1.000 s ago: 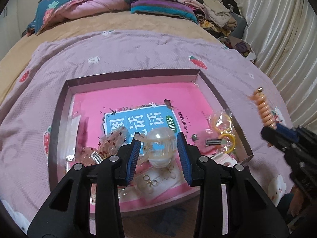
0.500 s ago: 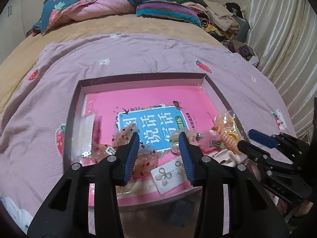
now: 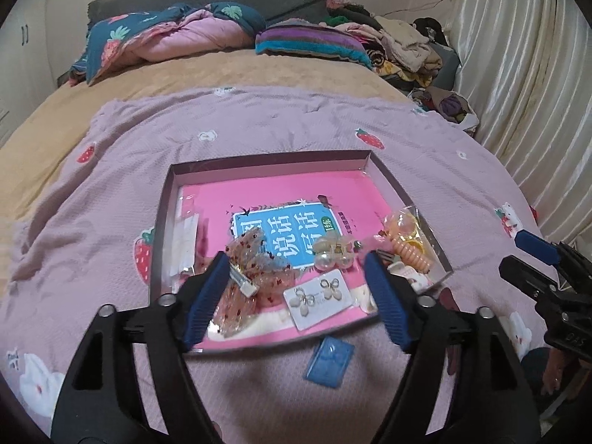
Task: Organize jewelry
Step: 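Open both tools to drop the claw clip and coil tie into the tray, then grasp the blue square case with left tool while right tool grasps maroon snap clip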
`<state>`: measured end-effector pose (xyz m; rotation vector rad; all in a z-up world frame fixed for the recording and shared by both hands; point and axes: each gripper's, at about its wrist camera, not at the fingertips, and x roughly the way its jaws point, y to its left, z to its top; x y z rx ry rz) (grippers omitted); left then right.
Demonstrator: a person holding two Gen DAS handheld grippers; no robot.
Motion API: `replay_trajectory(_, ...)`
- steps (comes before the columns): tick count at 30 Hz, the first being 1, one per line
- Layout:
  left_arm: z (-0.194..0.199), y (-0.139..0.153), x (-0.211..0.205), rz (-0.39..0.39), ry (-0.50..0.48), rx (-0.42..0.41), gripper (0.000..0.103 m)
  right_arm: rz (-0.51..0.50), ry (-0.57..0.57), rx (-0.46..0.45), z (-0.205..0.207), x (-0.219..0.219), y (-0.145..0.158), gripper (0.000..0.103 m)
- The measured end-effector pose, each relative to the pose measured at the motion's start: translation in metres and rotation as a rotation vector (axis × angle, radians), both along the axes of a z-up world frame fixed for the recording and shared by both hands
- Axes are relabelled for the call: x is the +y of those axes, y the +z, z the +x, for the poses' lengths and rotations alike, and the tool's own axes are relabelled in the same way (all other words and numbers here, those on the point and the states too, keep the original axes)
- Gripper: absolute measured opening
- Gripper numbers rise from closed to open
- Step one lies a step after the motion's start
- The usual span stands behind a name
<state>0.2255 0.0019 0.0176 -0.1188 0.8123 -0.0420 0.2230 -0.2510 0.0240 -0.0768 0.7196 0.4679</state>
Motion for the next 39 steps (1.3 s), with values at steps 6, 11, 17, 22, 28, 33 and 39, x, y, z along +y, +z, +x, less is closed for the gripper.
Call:
replay_trajectory(6,-0.016,-0.005,-0.002,0.02,0.001,0.006,0.074,-0.007,0.003,0.031,-0.018,-0.007,-0.011,0.071)
replay_trajectory(11,-0.028,-0.014,-0.003,0.025,-0.001,0.015,0.074,-0.025,-0.003,0.088,-0.024,-0.009,-0.034,0.071)
replay_trajectory(17,-0.04,-0.032,-0.006,0.027,-0.014,0.049,0.074,-0.04,-0.003,0.169,-0.023,-0.008,-0.063,0.071)
replay_trajectory(22,-0.047,-0.048,-0.01,0.023,-0.027,0.088,0.074,-0.023,-0.002,0.245,-0.014,-0.004,-0.085,0.07)
replay_trajectory(28,-0.046,-0.068,-0.018,0.031,-0.05,0.128,0.074,0.012,-0.015,0.336,-0.004,-0.004,-0.106,0.039)
replay_trajectory(33,-0.036,-0.082,-0.025,0.028,-0.065,0.156,0.073,0.027,0.02,0.344,-0.012,-0.005,-0.104,0.031)
replay_trajectory(39,-0.025,-0.096,-0.028,-0.008,-0.091,0.195,0.033,0.048,0.05,0.311,-0.028,-0.008,-0.088,0.028)
